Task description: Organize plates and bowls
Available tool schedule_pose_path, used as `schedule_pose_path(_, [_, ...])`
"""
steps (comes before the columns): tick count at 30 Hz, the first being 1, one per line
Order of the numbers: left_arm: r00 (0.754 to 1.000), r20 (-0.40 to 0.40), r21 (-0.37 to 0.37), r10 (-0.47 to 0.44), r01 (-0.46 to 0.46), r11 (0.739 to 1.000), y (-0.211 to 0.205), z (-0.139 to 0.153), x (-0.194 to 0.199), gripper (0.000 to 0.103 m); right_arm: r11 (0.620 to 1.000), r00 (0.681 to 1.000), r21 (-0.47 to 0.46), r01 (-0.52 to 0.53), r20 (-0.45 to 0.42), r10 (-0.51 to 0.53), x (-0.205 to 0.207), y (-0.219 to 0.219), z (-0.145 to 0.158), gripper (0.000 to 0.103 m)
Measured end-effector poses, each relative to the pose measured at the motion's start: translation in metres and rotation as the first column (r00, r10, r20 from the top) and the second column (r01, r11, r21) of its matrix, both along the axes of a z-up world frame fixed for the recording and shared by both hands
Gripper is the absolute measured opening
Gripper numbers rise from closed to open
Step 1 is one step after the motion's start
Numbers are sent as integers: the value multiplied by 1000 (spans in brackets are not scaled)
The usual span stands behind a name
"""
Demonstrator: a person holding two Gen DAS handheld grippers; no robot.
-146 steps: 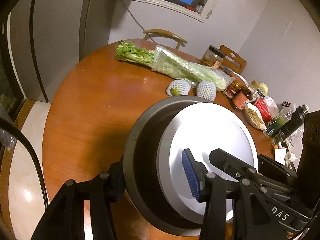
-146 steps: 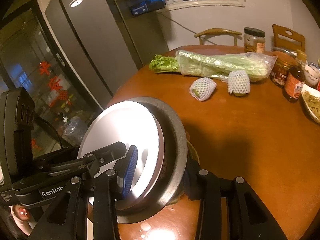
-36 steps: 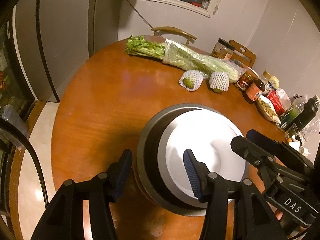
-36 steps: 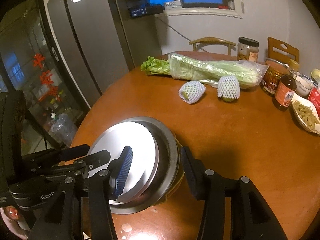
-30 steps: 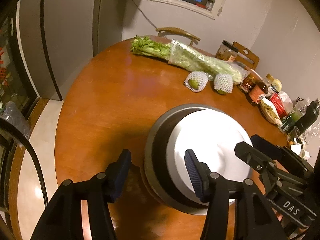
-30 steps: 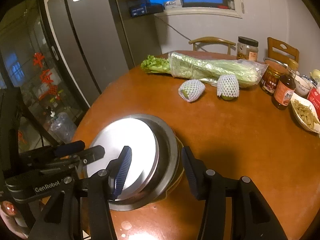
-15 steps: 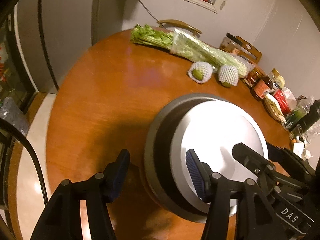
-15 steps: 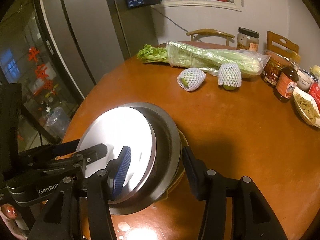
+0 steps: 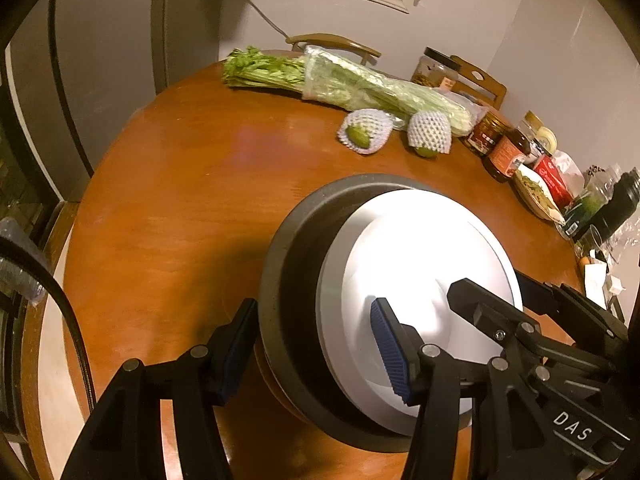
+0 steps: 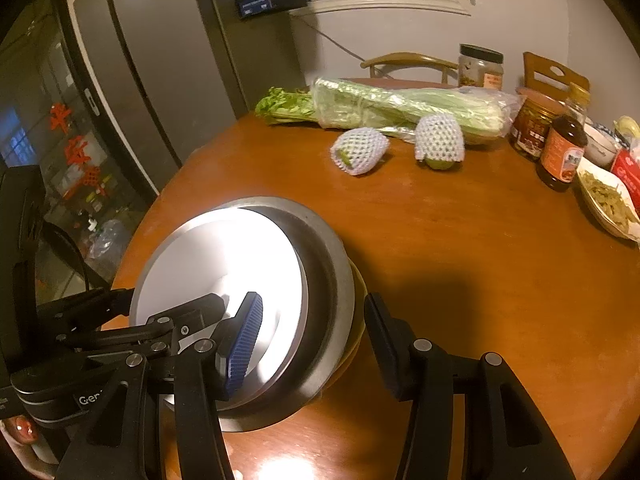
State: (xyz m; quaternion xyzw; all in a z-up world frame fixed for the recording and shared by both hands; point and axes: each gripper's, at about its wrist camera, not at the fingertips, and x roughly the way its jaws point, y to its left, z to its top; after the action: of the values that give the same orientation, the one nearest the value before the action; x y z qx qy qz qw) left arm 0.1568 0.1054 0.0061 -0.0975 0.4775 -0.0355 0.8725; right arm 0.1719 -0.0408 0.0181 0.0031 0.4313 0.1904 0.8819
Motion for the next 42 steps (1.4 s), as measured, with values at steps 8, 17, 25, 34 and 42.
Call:
schedule_pose_path(8, [999,-3,4,-37,37,999,-24,0,6,57,999,999,9,39,-1,-39,-1,-24,0,54])
schedule_pose_path(17, [998,-6,16,-69,69,997,-46,1,10,57,997,997,16,72,-4,-71,-4,-47,1,54])
schedule_pose_path(25, [996,-7,29,-91,91,995,-65,1,12,57,995,995,18,97,2,-97,-8,-66,2,54])
schedule_pose_path(34, [993,-7,46,-121,121,992,-87,2,14,57,992,992,15,127,3,-127,-12,-86,3,54])
schedule_pose_path(42, [990,-9,54,-138,138,989,-101,2,14,57,989,989,7,147,7,-148,-16,-100,5,54])
